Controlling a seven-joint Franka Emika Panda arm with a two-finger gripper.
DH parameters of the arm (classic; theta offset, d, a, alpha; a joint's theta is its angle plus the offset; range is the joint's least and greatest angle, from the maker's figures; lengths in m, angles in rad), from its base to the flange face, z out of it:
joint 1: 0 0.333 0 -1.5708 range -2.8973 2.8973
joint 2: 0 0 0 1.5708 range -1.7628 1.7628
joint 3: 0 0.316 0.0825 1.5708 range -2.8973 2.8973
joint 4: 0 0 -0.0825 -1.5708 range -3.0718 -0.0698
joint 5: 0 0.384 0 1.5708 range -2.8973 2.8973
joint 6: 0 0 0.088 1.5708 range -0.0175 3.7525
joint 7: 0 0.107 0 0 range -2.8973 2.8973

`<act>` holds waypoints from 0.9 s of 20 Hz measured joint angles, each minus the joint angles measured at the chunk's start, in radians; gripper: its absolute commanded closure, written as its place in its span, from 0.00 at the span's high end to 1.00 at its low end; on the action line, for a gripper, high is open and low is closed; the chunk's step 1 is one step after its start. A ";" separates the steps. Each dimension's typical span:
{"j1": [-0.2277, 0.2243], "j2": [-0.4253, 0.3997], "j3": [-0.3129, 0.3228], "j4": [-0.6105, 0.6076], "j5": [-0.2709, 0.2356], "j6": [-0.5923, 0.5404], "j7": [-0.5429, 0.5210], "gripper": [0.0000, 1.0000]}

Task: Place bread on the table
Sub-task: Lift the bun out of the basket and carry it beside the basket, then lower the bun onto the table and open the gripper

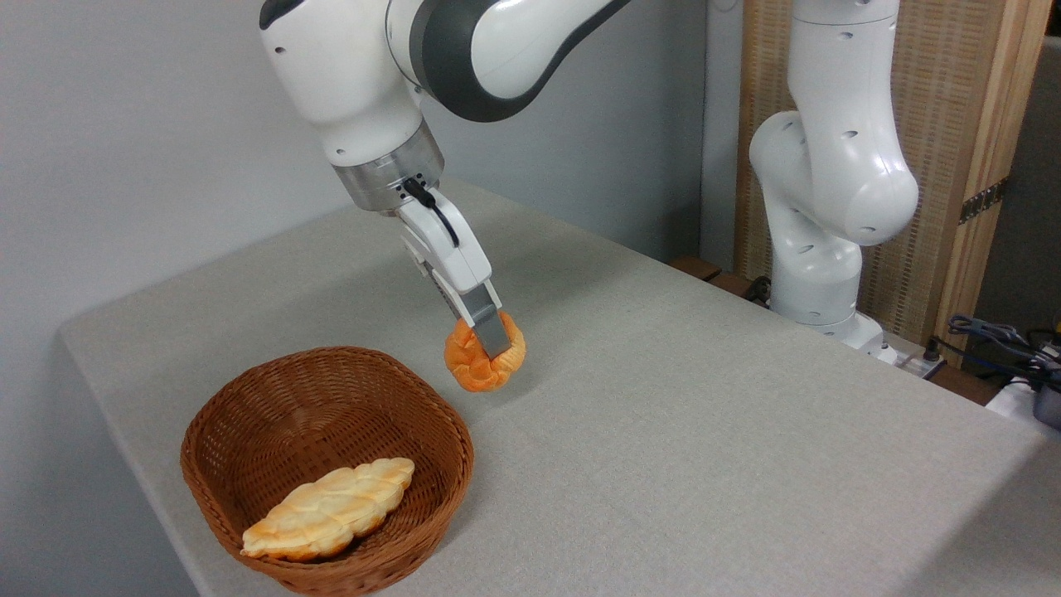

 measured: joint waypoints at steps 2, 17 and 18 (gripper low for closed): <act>-0.001 0.001 -0.001 0.000 0.000 0.000 0.000 1.00; -0.003 0.000 0.000 0.006 0.000 0.009 0.000 1.00; -0.001 -0.002 0.002 0.010 0.000 0.022 0.000 1.00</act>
